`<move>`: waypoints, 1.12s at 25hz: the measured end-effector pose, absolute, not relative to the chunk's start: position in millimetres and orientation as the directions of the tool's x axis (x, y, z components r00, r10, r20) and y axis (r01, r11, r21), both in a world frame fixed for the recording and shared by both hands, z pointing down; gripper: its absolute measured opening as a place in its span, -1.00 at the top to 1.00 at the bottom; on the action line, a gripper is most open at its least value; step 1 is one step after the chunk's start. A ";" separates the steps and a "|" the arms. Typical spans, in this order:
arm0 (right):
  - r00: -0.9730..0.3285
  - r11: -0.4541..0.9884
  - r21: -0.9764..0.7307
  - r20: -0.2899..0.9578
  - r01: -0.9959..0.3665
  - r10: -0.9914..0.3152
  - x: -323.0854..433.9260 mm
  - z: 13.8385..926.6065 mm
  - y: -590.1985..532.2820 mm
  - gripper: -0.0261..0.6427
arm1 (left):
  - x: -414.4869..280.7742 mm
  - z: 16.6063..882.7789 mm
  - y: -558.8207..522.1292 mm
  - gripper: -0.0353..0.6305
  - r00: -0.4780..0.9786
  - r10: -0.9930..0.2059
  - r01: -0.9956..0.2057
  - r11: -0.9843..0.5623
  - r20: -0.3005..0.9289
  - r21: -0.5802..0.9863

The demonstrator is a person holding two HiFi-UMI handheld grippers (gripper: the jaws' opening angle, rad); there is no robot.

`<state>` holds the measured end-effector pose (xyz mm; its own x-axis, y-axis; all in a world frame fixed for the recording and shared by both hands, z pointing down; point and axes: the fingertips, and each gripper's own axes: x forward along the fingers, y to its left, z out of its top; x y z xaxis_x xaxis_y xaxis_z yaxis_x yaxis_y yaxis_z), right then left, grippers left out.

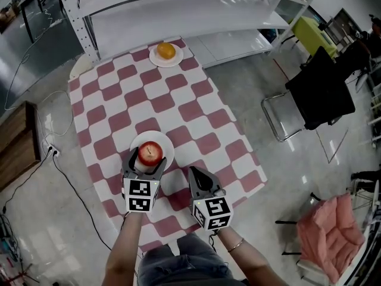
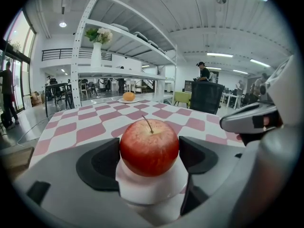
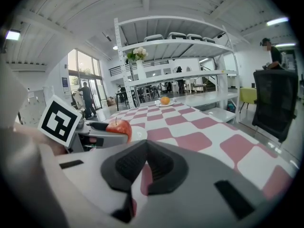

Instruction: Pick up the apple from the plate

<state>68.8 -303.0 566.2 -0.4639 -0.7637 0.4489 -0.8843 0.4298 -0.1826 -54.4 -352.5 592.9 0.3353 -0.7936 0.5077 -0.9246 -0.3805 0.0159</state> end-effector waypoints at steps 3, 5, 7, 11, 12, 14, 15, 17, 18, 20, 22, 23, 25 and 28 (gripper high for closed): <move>-0.462 0.426 -0.185 0.453 -0.886 -0.762 71.9 568.7 -305.1 0.89 | -52.9 593.0 -357.1 -0.24 0.329 -0.799 -0.927 -0.375 0.504 0.010; -0.460 0.423 -0.188 0.457 -0.886 -0.761 73.3 570.8 -305.5 0.89 | -52.2 593.3 -359.1 -0.24 0.327 -0.801 -0.928 -0.373 0.502 0.008; -0.459 0.421 -0.189 0.462 -0.887 -0.759 74.5 572.4 -305.1 0.89 | -51.2 593.0 -360.5 -0.24 0.328 -0.801 -0.927 -0.374 0.500 0.009; -0.455 0.417 -0.189 0.467 -0.889 -0.758 76.1 575.0 -303.7 0.89 | -48.5 592.3 -361.4 -0.24 0.338 -0.802 -0.922 -0.387 0.492 0.002; -0.454 0.416 -0.190 0.467 -0.890 -0.759 76.4 575.0 -303.6 0.89 | -47.8 591.7 -361.5 -0.24 0.340 -0.804 -0.921 -0.389 0.488 0.002; -0.453 0.413 -0.191 0.464 -0.890 -0.761 76.8 573.7 -304.0 0.89 | -46.9 588.9 -362.0 -0.24 0.342 -0.809 -0.921 -0.390 0.478 -0.001; -0.452 0.413 -0.191 0.462 -0.891 -0.763 76.9 572.7 -304.2 0.89 | -46.6 587.1 -362.3 -0.24 0.342 -0.811 -0.921 -0.390 0.474 -0.003; -0.450 0.411 -0.189 0.459 -0.892 -0.766 76.8 570.2 -304.5 0.89 | -46.4 582.9 -362.6 -0.24 0.343 -0.816 -0.921 -0.390 0.465 -0.007; -0.450 0.411 -0.187 0.457 -0.892 -0.767 76.4 568.8 -304.6 0.89 | -46.7 580.4 -362.6 -0.24 0.343 -0.819 -0.921 -0.390 0.461 -0.009; -0.451 0.413 -0.185 0.450 -0.892 -0.771 75.1 565.0 -304.5 0.89 | -47.5 573.9 -362.7 -0.24 0.342 -0.826 -0.921 -0.390 0.448 -0.014; -0.452 0.415 -0.184 0.440 -0.891 -0.776 73.8 560.2 -304.3 0.89 | -48.3 566.5 -363.1 -0.24 0.344 -0.832 -0.921 -0.389 0.435 -0.017; -0.453 0.416 -0.183 0.436 -0.891 -0.778 72.9 557.7 -304.0 0.89 | -49.0 563.4 -363.0 -0.24 0.344 -0.835 -0.921 -0.389 0.430 -0.018; -0.455 0.420 -0.180 0.427 -0.890 -0.781 70.8 553.1 -303.0 0.89 | -51.2 558.0 -362.2 -0.24 0.342 -0.839 -0.922 -0.387 0.422 -0.021; -0.457 0.423 -0.178 0.414 -0.889 -0.787 67.5 545.9 -301.3 0.89 | -55.4 549.7 -359.7 -0.24 0.339 -0.847 -0.924 -0.382 0.411 -0.025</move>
<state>67.5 -301.3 545.9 -0.4573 -0.7871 0.4140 -0.8886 0.4227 -0.1780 -55.4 -359.7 549.7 0.3386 -0.8465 0.4108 -0.9239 -0.3818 -0.0254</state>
